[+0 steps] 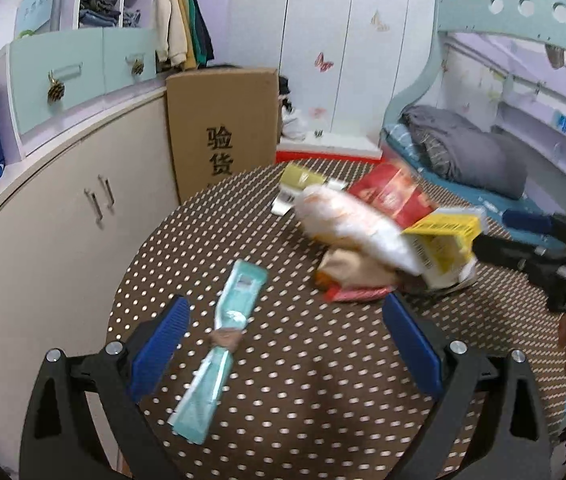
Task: Collect trash
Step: 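Grasp the teal wrapper with the left tool while the right tool grasps the yellow medicine box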
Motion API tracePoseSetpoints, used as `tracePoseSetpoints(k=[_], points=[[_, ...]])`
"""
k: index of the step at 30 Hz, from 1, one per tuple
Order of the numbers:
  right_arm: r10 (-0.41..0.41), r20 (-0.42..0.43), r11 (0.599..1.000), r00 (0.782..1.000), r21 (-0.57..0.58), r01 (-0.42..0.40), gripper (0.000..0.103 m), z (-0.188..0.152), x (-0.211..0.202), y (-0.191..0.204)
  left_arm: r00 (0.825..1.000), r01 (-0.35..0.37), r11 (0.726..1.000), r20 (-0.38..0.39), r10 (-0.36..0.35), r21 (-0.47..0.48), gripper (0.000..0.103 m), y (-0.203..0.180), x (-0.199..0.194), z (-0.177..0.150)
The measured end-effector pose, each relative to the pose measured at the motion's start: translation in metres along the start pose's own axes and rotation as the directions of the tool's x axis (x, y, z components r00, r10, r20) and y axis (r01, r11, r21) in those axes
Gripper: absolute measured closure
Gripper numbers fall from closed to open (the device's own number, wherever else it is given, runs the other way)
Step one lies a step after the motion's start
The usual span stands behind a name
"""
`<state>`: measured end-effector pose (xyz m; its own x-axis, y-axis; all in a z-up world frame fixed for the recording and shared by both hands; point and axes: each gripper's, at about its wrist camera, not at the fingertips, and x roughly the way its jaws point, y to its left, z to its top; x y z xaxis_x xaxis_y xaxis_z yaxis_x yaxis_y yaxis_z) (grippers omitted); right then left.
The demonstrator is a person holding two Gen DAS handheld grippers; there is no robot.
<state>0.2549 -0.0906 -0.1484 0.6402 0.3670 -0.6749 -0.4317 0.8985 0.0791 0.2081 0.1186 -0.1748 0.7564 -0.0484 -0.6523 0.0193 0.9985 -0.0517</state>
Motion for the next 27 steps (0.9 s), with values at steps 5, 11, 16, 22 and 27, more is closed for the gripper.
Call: tracePoseSetpoints(k=[5,11,16,22,27], points=[[0.009,-0.04,1.0,0.999,-0.002,-0.009,0.006,0.005,0.022,-0.003,0.996,-0.028,1.0,-0.083,0.028,0.003,0.008,0.01,0.024,-0.006],[0.039,-0.033,0.999,0.999,0.031,-0.038,0.007,0.008,0.03,-0.013,0.986,-0.011,1.0,-0.169,0.008,-0.016,0.039,0.022,0.047,-0.01],[0.046,-0.029,0.999,0.999,-0.001,-0.046,0.007,0.003,0.027,-0.014,0.983,-0.004,1.0,-0.183,0.002,-0.008,0.068,0.018,0.052,-0.011],[0.076,-0.039,0.997,0.996,-0.012,-0.076,0.008,-0.003,0.02,-0.021,0.983,-0.009,1.0,-0.185,0.01,0.003,0.071,0.01,0.049,-0.013],[0.065,-0.065,0.996,0.996,-0.054,-0.068,0.006,-0.001,0.029,-0.026,0.985,-0.029,0.999,-0.167,0.032,0.024,0.046,0.001,0.045,-0.012]])
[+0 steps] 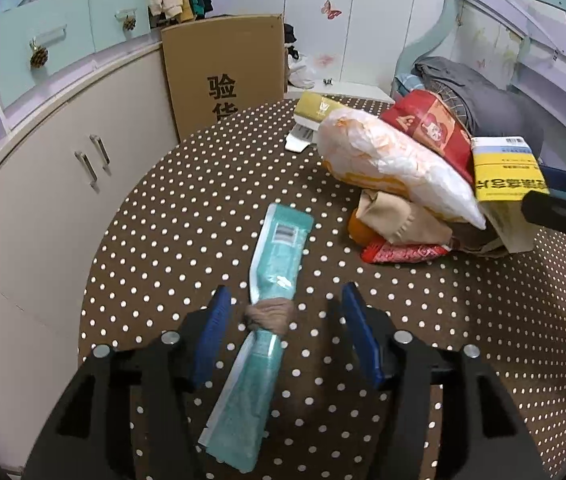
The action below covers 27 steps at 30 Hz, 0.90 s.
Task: Collect trash
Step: 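Grasp the teal wrapper with the left tool while the right tool grasps the yellow medicine box, then carry both items to the blue bin and open both tools over it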
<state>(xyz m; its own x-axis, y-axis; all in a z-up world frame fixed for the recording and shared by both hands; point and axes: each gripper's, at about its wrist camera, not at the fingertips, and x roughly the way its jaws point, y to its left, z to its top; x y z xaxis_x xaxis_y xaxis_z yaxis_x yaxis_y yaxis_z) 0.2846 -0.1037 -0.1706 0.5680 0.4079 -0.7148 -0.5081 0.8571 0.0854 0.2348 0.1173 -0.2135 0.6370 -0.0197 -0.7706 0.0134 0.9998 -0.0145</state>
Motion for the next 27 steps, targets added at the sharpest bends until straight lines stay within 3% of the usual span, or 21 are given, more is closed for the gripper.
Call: tracePoseSetpoints(k=[3,7,8,27], points=[[0.009,0.0,1.0,1.0,0.008,-0.009,0.007,0.004,0.005,-0.007,1.0,0.017,1.0,-0.003,-0.017,0.003,0.047,-0.001,0.001,0.002],[0.061,0.021,0.997,0.998,0.037,-0.062,0.009,0.002,0.005,-0.012,0.999,0.048,0.999,-0.007,-0.048,-0.003,0.079,-0.002,0.002,0.003],[0.068,0.026,0.997,0.997,0.037,-0.069,0.009,0.0,0.004,-0.011,0.998,0.061,0.998,-0.006,-0.061,-0.009,0.081,-0.001,0.002,0.003],[0.097,0.176,0.983,0.98,0.134,-0.121,0.01,-0.018,-0.053,-0.029,0.989,0.135,0.988,0.065,-0.131,-0.072,0.082,-0.002,-0.021,-0.004]])
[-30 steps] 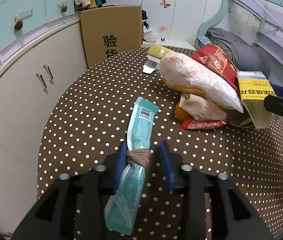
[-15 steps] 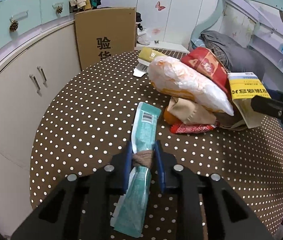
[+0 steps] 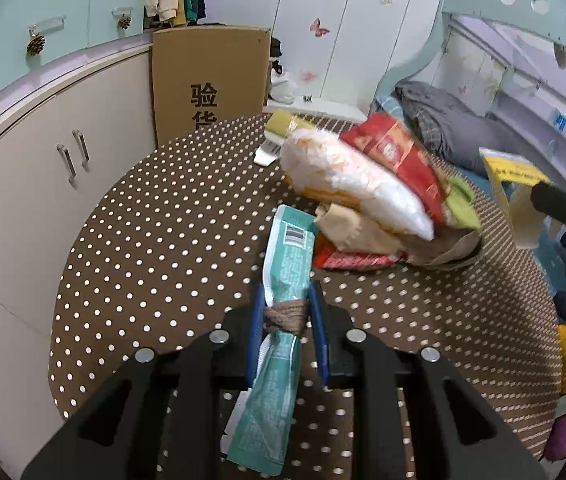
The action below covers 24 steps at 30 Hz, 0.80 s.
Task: Collect trash
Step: 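Carry both items to the blue bin and open both tools over it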
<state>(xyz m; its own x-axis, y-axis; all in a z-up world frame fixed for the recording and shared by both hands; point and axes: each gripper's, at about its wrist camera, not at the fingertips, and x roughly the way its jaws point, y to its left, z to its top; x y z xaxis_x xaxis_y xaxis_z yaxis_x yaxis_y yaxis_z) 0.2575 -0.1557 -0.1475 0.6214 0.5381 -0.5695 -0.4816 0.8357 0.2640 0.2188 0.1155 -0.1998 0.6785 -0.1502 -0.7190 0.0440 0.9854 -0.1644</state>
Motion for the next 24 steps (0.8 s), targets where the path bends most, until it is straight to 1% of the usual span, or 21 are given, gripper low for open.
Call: tracePoseSetpoints(k=[4,8,13,14,16,19,24], points=[[-0.011,0.045,1.0,0.999,0.018,0.011,0.01,0.003,-0.019,-0.006,0.998,0.011,1.0,0.061,-0.011,-0.006,0.082,-0.011,-0.023,0.006],[-0.025,0.098,0.999,0.995,0.046,0.02,0.01,0.005,-0.043,-0.017,0.99,0.03,1.0,0.135,-0.031,0.007,0.082,-0.032,-0.05,0.017],[-0.053,0.158,0.996,0.986,0.084,0.04,0.01,0.005,-0.076,-0.037,0.975,0.089,0.995,0.2,-0.094,0.037,0.082,-0.068,-0.069,0.034],[-0.063,0.171,0.995,0.983,0.092,0.048,0.01,0.005,-0.084,-0.042,0.971,0.108,0.993,0.211,-0.115,0.047,0.082,-0.08,-0.071,0.038],[-0.085,0.193,0.991,0.978,0.114,0.064,0.01,0.003,-0.1,-0.053,0.965,0.134,0.989,0.218,-0.145,0.062,0.082,-0.096,-0.071,0.044],[-0.128,0.217,0.984,0.968,0.149,0.097,0.01,0.0,-0.122,-0.071,0.955,0.186,0.978,0.218,-0.202,0.092,0.082,-0.13,-0.067,0.051],[-0.21,0.251,0.961,0.945,0.233,0.152,0.01,-0.015,-0.164,-0.109,0.935,0.284,0.95,0.183,-0.305,0.134,0.082,-0.193,-0.051,0.058]])
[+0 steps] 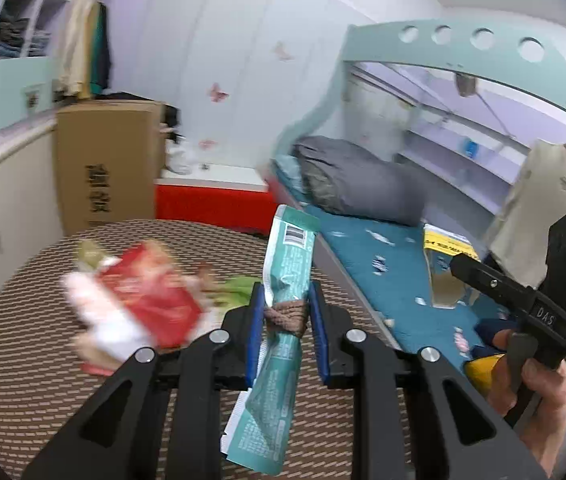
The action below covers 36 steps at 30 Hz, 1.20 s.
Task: Collect trash
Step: 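Carry both items to the blue bin and open both tools over it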
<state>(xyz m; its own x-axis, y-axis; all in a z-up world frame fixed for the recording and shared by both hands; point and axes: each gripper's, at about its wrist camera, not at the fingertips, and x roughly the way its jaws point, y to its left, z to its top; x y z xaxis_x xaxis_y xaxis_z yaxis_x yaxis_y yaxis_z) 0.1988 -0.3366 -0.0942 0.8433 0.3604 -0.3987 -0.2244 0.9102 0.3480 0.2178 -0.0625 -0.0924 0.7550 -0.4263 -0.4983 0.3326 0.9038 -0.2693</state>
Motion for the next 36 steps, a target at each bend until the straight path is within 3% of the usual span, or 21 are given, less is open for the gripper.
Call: tracePoseSetpoints(k=[9,16,19,26,29,36], points=[[-0.168,0.026,0.976,0.986,0.148,0.162,0.009,-0.012,-0.051,-0.104,0.983,0.154,0.988,-0.105,-0.151,0.022,0.082,-0.097,0.075,-0.002],[-0.259,-0.086,0.91,0.962,0.311,0.273,0.009,-0.054,-0.051,-0.194,0.956,0.201,0.978,-0.23,-0.183,0.053,0.082,-0.161,0.138,-0.027],[-0.27,-0.166,0.873,0.949,0.373,0.313,0.009,-0.079,-0.037,-0.226,0.917,0.234,0.972,-0.335,-0.218,0.008,0.082,-0.185,0.18,-0.05],[-0.242,-0.348,0.779,0.906,0.487,0.395,0.009,-0.145,0.004,-0.287,0.862,0.182,0.983,-0.486,-0.144,0.031,0.082,-0.223,0.254,-0.108],[-0.211,-0.415,0.735,0.885,0.53,0.424,0.009,-0.177,0.021,-0.31,0.839,0.15,0.988,-0.533,-0.109,0.034,0.082,-0.226,0.279,-0.135],[-0.147,-0.487,0.682,0.861,0.58,0.445,0.009,-0.222,0.05,-0.34,0.78,0.085,0.996,-0.623,-0.063,0.006,0.081,-0.216,0.331,-0.177]])
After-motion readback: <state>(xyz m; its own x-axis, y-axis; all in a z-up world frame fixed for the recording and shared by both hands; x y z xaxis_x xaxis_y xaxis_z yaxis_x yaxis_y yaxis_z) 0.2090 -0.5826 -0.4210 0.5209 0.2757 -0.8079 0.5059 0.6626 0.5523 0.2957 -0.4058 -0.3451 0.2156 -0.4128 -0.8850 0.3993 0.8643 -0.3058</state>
